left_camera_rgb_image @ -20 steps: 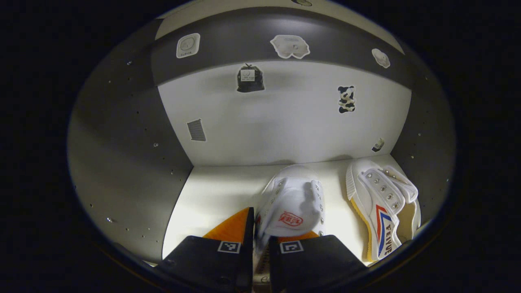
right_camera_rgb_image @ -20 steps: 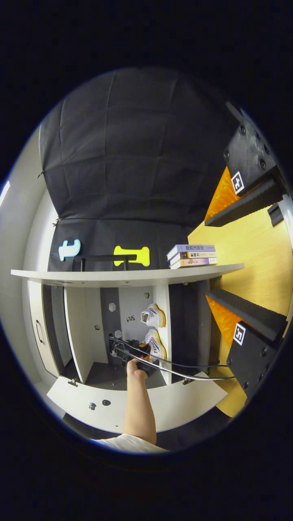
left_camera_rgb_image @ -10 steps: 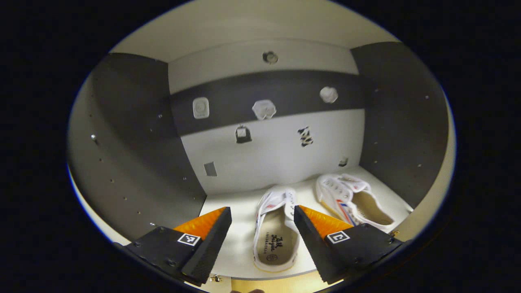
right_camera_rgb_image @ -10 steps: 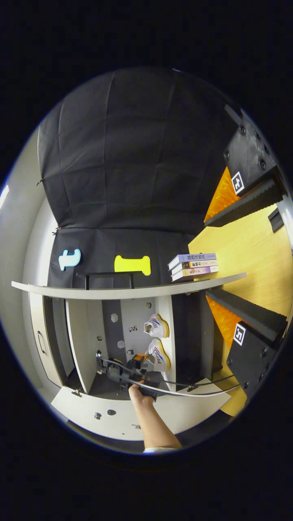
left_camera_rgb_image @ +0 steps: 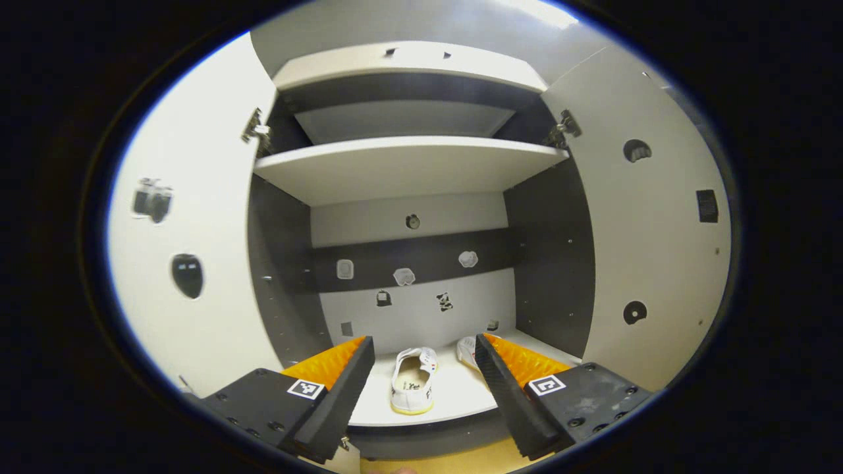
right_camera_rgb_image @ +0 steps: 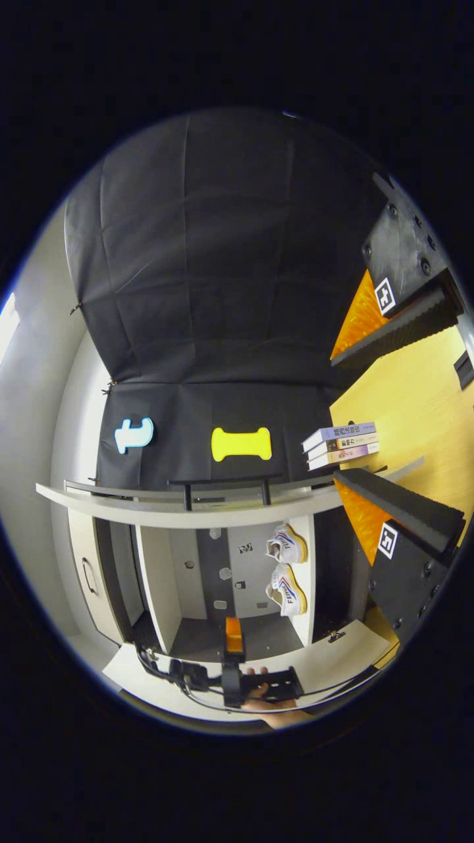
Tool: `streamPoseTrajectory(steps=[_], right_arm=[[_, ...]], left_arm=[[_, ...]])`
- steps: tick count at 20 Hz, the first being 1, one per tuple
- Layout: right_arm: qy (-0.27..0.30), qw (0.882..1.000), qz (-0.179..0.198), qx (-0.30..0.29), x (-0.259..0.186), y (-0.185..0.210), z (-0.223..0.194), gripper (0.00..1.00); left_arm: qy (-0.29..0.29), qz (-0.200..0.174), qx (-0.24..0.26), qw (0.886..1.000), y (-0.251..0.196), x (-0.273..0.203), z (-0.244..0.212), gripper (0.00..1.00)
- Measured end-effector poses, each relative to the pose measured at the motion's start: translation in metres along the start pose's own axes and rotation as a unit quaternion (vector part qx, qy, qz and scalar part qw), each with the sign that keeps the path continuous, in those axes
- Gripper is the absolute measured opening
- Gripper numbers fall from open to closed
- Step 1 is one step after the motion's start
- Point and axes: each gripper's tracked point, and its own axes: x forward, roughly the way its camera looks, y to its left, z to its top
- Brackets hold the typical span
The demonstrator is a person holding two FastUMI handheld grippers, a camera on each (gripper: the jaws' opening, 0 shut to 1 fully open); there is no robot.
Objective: Grab one shoe with the right hand and put it into the shoe cabinet, grab the other shoe with the left hand and put it into the shoe cabinet; then close the right door with the right hand and the left door with the left hand.
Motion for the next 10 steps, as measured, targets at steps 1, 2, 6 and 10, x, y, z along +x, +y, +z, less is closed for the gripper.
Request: streamPoseTrajectory(steps=[1,2,6,10], right_arm=[[-0.005,1.0,-0.005,0.002,0.005,-0.005,0.005,0.98],[-0.008,1.0,-0.009,0.004,0.009,-0.01,0.01,0.98],[-0.021,1.0,-0.008,0.019,0.025,-0.017,0.022,0.98],[-0.016,1.0,0.014,0.023,0.046,-0.011,0.027,1.0]], left_arm=[[-0.003,0.008,0.003,1.0,0.0,-0.018,-0.011,0.96],[0.001,0.009,-0.001,1.0,-0.002,-0.036,-0.023,0.96],[0.044,0.003,-0.052,0.998,-0.011,-0.096,-0.075,0.96],[0.092,0.014,-0.055,0.994,-0.015,-0.143,-0.128,0.96]])
